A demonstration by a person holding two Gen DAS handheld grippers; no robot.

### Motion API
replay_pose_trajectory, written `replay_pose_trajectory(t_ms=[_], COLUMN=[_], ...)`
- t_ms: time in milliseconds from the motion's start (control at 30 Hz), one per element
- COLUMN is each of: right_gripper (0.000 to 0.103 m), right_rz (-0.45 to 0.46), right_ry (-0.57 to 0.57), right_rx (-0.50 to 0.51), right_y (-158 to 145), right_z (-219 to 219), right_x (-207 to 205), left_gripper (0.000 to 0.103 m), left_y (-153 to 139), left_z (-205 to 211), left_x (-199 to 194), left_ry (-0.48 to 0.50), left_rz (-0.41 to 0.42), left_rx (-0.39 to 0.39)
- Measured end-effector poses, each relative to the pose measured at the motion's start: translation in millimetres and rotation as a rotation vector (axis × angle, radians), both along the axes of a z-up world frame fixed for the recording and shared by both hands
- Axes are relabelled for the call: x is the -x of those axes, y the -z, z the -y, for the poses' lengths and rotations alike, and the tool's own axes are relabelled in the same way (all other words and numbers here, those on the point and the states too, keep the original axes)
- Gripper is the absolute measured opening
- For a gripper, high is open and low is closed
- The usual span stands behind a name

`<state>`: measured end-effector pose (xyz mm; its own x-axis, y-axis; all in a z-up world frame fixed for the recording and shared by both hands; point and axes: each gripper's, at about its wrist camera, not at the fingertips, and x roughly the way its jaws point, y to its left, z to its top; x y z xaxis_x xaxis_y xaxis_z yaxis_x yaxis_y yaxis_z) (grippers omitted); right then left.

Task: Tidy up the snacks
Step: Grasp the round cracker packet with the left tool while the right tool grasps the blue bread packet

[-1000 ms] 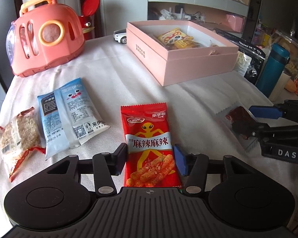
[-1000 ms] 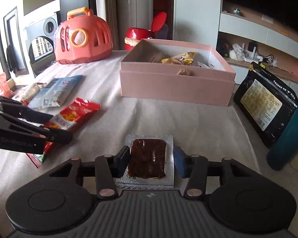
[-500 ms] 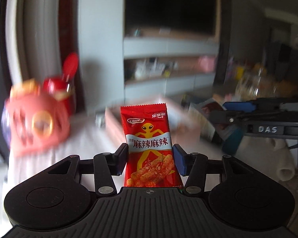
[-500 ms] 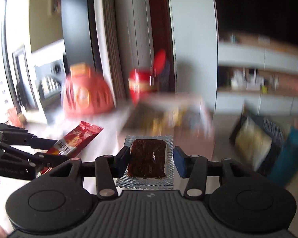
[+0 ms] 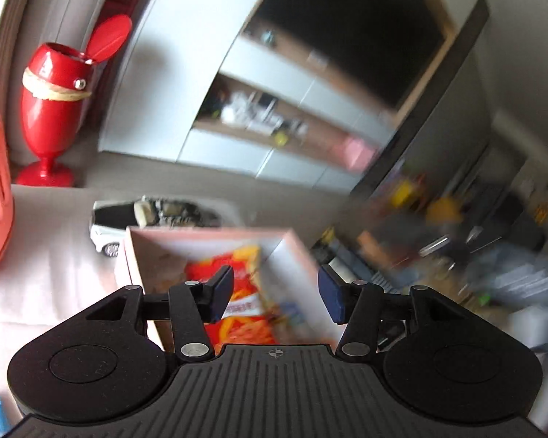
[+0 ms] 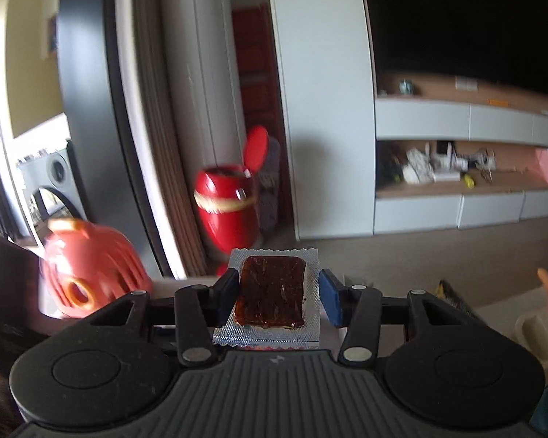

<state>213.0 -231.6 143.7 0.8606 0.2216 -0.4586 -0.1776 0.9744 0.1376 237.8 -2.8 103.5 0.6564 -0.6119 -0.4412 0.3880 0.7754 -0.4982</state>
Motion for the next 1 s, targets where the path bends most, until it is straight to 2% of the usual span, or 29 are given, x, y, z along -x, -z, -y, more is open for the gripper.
replay_pose_trajectory(t_ms=[67, 200, 300, 400, 533, 700, 833, 1000], right_gripper=[0.048, 0.049, 0.051, 0.053, 0.059, 0.063, 0.064, 0.064], right_rz=[-0.034, -0.140, -0.132, -0.105, -0.068, -0.063, -0.117, -0.134], right_ry=[-0.021, -0.032, -0.027, -0.040, -0.132, -0.329, -0.491, -0.578], right_rx=[-0.018, -0.090, -0.085, -0.038, 0.021, 0.081, 0.129, 0.189], right_y=[14.3, 33.8, 39.2, 42.0, 46.8, 63.3, 87.4, 109.4], right_z=[-2.7, -7.7, -16.9, -34.8, -75.0, -140.2, -196.5, -236.1], right_x=[-14.0, -36.6, -26.6, -6.2, 33.3, 80.0, 101.9, 122.1], left_gripper=[0.056, 0.056, 0.056, 0.056, 0.056, 0.056, 0.056, 0.056], left_y=[-6.8, -9.2, 5.1, 23.8, 42.6, 55.0, 59.7, 67.1], left_z=[-21.9, -73.1, -124.1, -164.6, -199.0, -238.7, -247.5, -242.8], left_x=[14.8, 56.1, 90.3, 122.0, 156.3, 188.3, 197.2, 194.0], left_ry=[-0.056, -0.201, -0.322, -0.435, -0.571, -0.630, -0.651, -0.640], left_rz=[0.027, 0.037, -0.013, -0.060, -0.090, -0.118, -0.156, -0.186], left_rx=[-0.007, -0.115, -0.102, -0.106, -0.144, -0.131, -0.108, -0.154])
